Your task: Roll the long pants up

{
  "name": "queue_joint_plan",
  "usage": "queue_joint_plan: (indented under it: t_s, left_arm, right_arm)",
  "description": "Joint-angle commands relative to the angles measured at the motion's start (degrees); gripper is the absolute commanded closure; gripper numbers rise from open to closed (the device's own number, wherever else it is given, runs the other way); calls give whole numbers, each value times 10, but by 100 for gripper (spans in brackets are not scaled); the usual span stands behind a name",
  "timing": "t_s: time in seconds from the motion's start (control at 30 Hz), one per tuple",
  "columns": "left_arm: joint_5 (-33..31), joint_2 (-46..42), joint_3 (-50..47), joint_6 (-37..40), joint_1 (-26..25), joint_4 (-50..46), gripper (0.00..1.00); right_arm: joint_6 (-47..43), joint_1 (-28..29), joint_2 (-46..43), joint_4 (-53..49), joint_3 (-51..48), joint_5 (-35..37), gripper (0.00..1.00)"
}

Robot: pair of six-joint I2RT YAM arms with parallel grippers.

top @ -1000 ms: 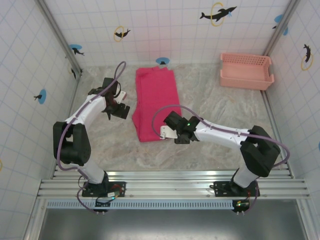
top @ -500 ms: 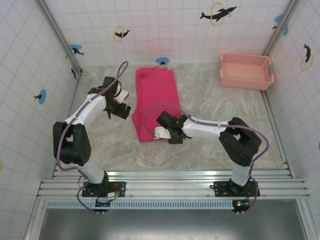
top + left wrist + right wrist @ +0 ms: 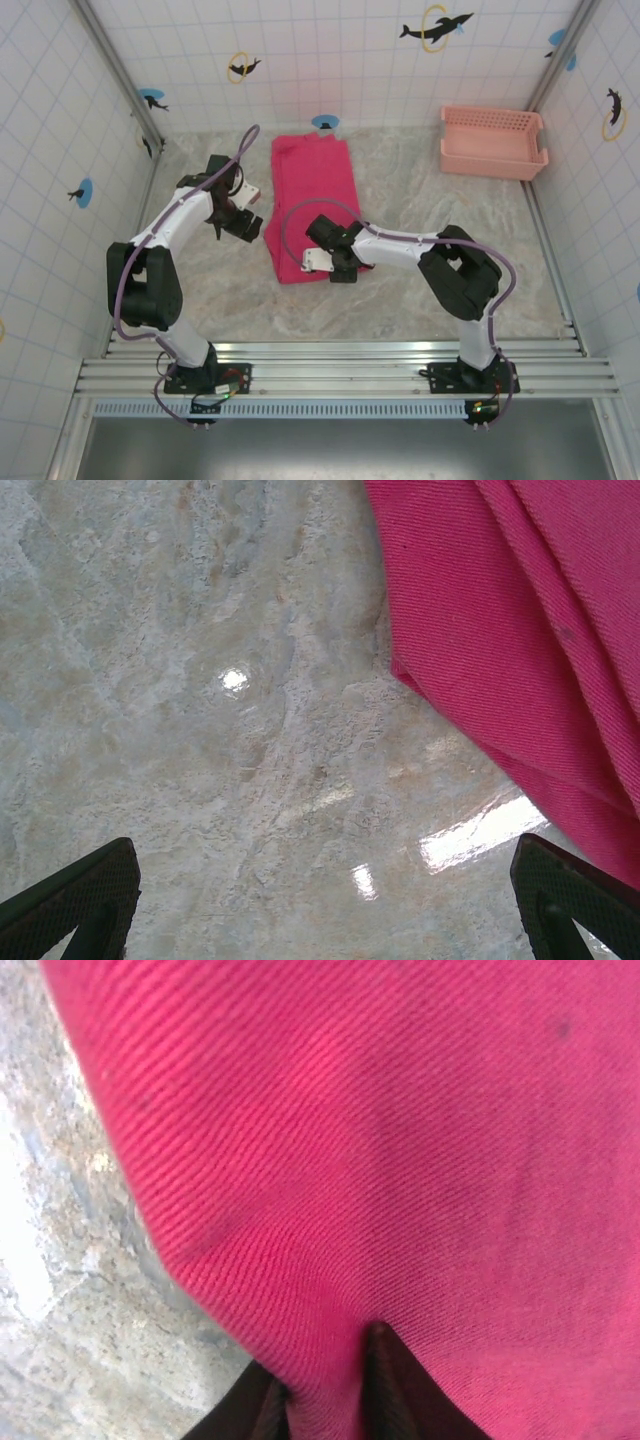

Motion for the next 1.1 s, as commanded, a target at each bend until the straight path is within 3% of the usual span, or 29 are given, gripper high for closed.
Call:
queue_joint_plan:
  t_s: [0.0,0.13,0.3,0.47,0.83,1.07]
  left_arm:
    - [11,9,27,13,-4,-20,2]
    - [-2,12,47,14,-3,-39,2]
    - [1,7,72,12,-3,-61,2]
    - [7,0,87,14,-5,-83,2]
    - [2,-28,89,12,-52,-120,2]
    - [7,-51,59,0,-77,-126,3]
  right_arm:
    - [13,1,-5,-64,7,-49,87]
    - [32,-1,-35,-169,29,-110,91]
    - [49,1,-60,-293,76,-210,91]
    - [58,-11,-26,-382,157,-315,89]
    - [68,-76,134,-417,300,-468,88]
    - [97,-143,193,-414,368,-486,87]
